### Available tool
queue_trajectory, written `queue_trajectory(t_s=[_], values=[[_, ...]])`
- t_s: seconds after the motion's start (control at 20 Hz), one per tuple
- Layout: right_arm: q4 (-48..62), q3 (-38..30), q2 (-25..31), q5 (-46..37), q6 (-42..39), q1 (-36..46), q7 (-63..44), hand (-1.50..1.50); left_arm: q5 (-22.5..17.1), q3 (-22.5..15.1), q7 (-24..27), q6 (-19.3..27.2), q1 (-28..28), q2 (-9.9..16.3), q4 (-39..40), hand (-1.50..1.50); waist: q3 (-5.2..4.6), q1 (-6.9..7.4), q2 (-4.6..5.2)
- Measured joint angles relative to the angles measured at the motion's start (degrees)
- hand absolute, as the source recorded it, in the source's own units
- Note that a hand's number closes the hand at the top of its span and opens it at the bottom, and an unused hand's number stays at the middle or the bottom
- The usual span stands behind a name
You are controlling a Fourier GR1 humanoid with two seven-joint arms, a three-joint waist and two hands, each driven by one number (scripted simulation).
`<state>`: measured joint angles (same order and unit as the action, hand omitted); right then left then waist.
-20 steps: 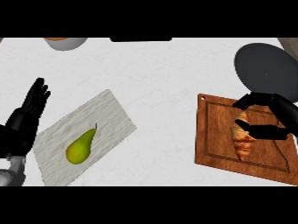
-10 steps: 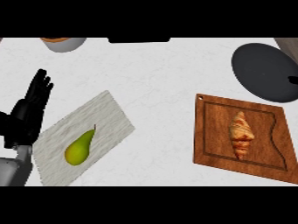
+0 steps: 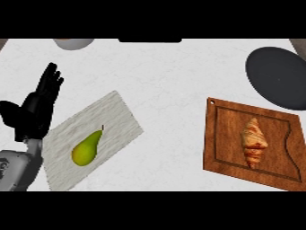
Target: Pick the croissant from the cutting board and place it in the pan
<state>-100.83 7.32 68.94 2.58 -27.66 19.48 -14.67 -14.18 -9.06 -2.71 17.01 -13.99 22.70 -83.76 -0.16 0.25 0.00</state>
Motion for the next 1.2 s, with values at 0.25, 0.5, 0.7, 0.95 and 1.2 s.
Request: queue_trajectory(t_s=[0.25,0.5,0.7,0.95,1.2], values=[[-2.4,5.0,-6.2,-3.4,-2.4,8.1,-9.5,-1.50,0.8,0.5,0.9,-1.3,-0.3,-1.0,1.0,0.00,0.04,0.77,0.13],[0.0,8.5,-14.8,-3.8,-6.1,13.9,-15.9,-1.50,1.4,1.3,1.2,-2.4,0.5,-1.6,0.9,0.00,0.07,0.76,0.12],[-0.4,9.3,-20.3,-3.1,-8.2,14.0,-18.7,-1.50,2.4,2.2,0.9,-2.7,-0.3,-2.3,1.9,0.00,0.11,0.27,0.05],[-1.3,10.9,-25.5,-7.0,-10.0,12.8,-22.7,-1.50,3.0,3.5,0.4,-3.3,0.9,-3.0,0.7,0.00,0.13,0.06,-0.01],[-1.5,10.1,-28.3,-10.3,-11.7,10.9,-25.7,-1.50,4.3,4.2,0.1,-3.9,1.1,-4.0,0.4,0.00,0.14,-0.11,-0.03]])
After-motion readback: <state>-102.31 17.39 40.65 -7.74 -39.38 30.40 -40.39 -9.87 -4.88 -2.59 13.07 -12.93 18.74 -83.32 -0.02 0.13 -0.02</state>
